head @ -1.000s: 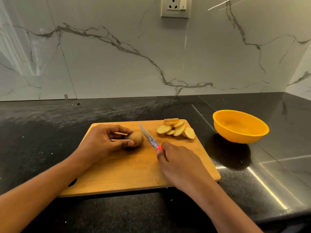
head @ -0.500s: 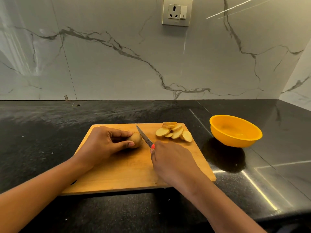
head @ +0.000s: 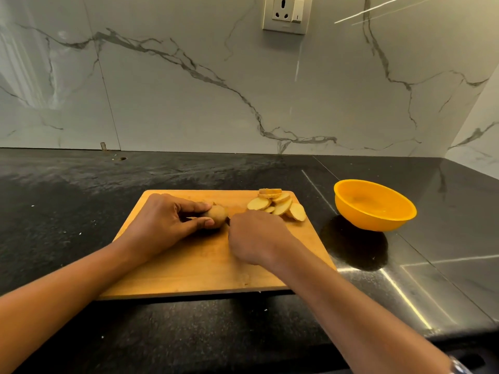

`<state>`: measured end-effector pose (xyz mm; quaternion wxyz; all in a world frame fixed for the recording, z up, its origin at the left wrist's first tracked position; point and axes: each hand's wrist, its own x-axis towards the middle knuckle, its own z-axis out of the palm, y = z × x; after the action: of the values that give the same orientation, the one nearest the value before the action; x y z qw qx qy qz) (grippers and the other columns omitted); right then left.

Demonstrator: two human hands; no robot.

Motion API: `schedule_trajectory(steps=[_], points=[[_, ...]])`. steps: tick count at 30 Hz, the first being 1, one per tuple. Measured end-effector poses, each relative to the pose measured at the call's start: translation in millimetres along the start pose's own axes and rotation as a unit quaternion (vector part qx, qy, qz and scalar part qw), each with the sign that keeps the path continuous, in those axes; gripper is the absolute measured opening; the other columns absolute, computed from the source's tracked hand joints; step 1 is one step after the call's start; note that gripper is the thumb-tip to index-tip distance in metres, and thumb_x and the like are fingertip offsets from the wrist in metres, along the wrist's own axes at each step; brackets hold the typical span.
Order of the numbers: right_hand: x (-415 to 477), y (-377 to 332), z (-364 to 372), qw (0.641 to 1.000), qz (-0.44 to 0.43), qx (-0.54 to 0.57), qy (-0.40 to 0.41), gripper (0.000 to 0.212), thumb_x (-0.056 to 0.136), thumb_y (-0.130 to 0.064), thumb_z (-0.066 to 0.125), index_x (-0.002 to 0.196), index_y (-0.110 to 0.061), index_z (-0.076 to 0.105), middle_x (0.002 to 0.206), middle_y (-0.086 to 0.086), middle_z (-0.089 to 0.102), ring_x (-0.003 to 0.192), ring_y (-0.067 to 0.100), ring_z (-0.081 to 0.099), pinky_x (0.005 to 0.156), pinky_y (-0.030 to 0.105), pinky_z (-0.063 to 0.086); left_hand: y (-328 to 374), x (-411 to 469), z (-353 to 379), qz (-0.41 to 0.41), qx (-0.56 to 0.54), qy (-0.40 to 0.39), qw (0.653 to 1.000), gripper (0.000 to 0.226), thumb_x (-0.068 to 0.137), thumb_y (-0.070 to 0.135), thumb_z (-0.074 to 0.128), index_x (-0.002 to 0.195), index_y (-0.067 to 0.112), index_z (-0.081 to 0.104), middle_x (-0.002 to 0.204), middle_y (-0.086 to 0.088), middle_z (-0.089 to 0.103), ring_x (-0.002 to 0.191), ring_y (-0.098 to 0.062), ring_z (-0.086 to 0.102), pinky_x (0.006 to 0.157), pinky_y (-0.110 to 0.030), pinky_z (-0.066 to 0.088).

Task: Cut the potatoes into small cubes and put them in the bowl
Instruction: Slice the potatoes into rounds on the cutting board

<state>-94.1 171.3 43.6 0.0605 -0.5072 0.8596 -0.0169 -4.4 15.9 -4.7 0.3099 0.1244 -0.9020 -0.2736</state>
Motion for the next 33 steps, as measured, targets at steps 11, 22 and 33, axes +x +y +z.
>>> schedule_trajectory(steps=[11, 22, 33], points=[[-40.5, 7.8, 19.9, 0.999, 0.036, 0.001, -0.017, 0.025, 0.101, -0.023, 0.038, 0.116, -0.014, 0.055, 0.109, 0.005, 0.059, 0.099, 0.022, 0.056, 0.072, 0.032, 0.039, -3.4, 0.1, -4.1, -0.044, -0.046, -0.009, 0.998, 0.043, 0.061, 0.041, 0.071, 0.103, 0.032, 0.064, 0.087, 0.026, 0.061, 0.089, 0.016, 0.057, 0.070, -0.002, 0.045], [-20.3, 21.5, 21.3, 0.989, 0.075, 0.098, 0.081, 0.028, 0.101, -0.037, 0.036, 0.112, -0.021, 0.056, 0.088, -0.005, 0.053, 0.085, 0.013, 0.054, 0.067, 0.028, 0.042, -10.2, 3.1, -6.5, -0.093, -0.118, -0.050, 0.987, 0.041, 0.056, 0.034, 0.078, 0.097, 0.036, 0.069, 0.086, 0.029, 0.067, 0.090, 0.007, 0.063, 0.072, -0.004, 0.047], [-20.4, 9.1, 18.2, 0.991, 0.050, 0.101, 0.071, 0.030, 0.101, -0.036, 0.035, 0.116, -0.018, 0.054, 0.091, -0.002, 0.053, 0.081, 0.015, 0.051, 0.051, 0.024, 0.030, -10.4, 2.7, -4.8, -0.074, -0.103, -0.038, 0.991, 0.039, 0.056, 0.037, 0.076, 0.094, 0.038, 0.068, 0.080, 0.037, 0.064, 0.089, 0.009, 0.062, 0.073, -0.004, 0.047]])
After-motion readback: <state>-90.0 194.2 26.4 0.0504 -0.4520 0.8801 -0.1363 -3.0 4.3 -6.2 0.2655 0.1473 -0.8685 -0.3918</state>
